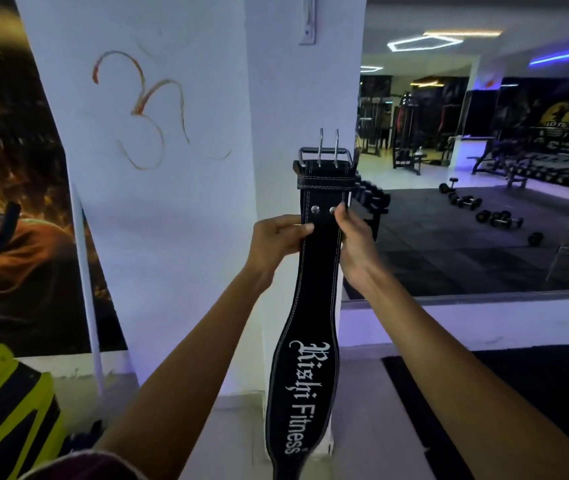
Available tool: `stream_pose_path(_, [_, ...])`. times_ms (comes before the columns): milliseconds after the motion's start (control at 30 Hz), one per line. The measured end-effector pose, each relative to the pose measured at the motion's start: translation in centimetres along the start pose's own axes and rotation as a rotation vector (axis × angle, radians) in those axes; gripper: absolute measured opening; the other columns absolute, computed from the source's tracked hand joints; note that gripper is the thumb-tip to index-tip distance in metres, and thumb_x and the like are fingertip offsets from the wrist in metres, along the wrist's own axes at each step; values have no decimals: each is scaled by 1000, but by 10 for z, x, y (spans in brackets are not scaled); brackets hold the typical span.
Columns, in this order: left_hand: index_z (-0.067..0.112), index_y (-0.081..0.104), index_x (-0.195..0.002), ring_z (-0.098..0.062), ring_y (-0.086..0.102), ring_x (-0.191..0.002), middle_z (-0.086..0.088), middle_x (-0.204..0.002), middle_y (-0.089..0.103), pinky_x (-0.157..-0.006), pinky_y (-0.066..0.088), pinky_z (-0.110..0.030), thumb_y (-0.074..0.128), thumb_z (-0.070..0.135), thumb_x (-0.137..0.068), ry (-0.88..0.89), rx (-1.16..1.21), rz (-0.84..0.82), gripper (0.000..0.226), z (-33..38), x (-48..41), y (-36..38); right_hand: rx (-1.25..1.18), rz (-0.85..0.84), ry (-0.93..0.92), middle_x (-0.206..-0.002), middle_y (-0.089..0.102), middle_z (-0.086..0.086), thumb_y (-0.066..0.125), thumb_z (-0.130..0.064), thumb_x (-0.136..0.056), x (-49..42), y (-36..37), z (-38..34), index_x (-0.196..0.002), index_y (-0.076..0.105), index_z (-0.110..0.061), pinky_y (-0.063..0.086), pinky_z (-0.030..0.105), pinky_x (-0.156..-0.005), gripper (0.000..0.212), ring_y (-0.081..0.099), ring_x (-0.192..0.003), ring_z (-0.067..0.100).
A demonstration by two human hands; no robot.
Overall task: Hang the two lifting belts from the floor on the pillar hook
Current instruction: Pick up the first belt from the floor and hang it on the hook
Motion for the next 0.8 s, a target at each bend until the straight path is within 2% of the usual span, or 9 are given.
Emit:
stream_pose_path(67, [7, 68, -70, -6, 58, -58, 4, -60, 63, -61, 50, -19, 68, 4, -80, 11, -94, -11, 10, -20, 7, -4, -30, 39, -31, -88, 62, -6, 47, -24, -95, -5, 0, -6, -91, 64, -18, 43, 28, -91, 18, 58, -85, 6])
stream_pose_path(167, [-6, 66, -65, -13, 55, -57, -5, -60, 61, -65, 45, -29, 72, 5, -77, -214, -382, -158, 17, -106, 57, -21, -28, 62, -50, -102, 60, -8, 47, -23, -94, -16, -2, -14, -117, 59, -7, 27, 25, -104, 30, 51, -106, 6])
stream_pose_path(233, [-2, 70, -69, -8, 61, -58, 1, -60, 66, -65, 48, -25, 71, 2, -77, -275, -380, -240, 10, -116, 64, -23, -2, 21, -55, -98, 64, -9, 48, -24, -94, -20, 1, -12, -101, 64, -15, 31, 29, -108, 20, 54, -109, 11])
stream_pose_path(300, [-2, 72, -78, -4, 63, -60, 5, -63, 69, -65, 50, -21, 69, 1, -79, -142, -265, -117, 4, -69, 34, -21, 28, -16, -68, -89, 65, -10, 47, -23, -94, -18, 11, -12, -86, 63, -20, 39, 27, -99, 18, 57, -95, 7])
stream_pose_path(433, [-2, 71, -93, -16, 71, -67, -3, -73, 74, -64, 57, -26, 70, -4, -75, 21, -53, 34, 18, 11, -19, -10, 95, -114, -126, -96, 68, 0, 47, -26, -95, -20, 23, -19, -100, 64, -13, 56, 26, -78, 22, 66, -86, 10])
stream_pose_path(500, [-5, 70, -98, -18, 71, -68, -3, -74, 75, -64, 58, -26, 69, -6, -75, 41, -14, 44, 23, 20, -25, -6, 189, -99, -186, -96, 69, 3, 53, -21, -92, -19, 16, -26, -100, 65, -14, 56, 28, -80, 16, 67, -86, 11])
stream_pose_path(633, [-8, 67, -105, -18, 71, -73, -9, -86, 73, -66, 58, -25, 68, -5, -76, 101, 61, 82, 29, 38, -37, -7, 349, -37, -129, -86, 71, 16, 63, -6, -83, 10, -30, 23, -90, 69, -2, 51, 17, -67, 10, 65, -66, 4])
stream_pose_path(700, [-8, 66, -107, -19, 72, -76, -11, -91, 73, -67, 58, -25, 68, -5, -77, 109, 70, 67, 30, 39, -40, -4, 420, -68, -63, -70, 73, 7, 64, -3, -82, 29, -45, 46, -80, 69, -2, 47, 19, -64, 6, 63, -61, 4])
stream_pose_path(800, [-8, 66, -106, -18, 72, -76, -4, -84, 75, -66, 57, -24, 67, -5, -77, 98, 53, 34, 29, 31, -35, 5, 394, -9, -101, -49, 63, -12, 63, -1, -82, 22, -45, 21, -77, 66, -12, 43, 11, -54, 12, 57, -50, -2])
Point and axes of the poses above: each hand's wrist, its own x-axis away from the middle knuckle, its own y-axis out of the palm, z = x × y, the point moved 10 cm from there along -x, towards the middle knuckle
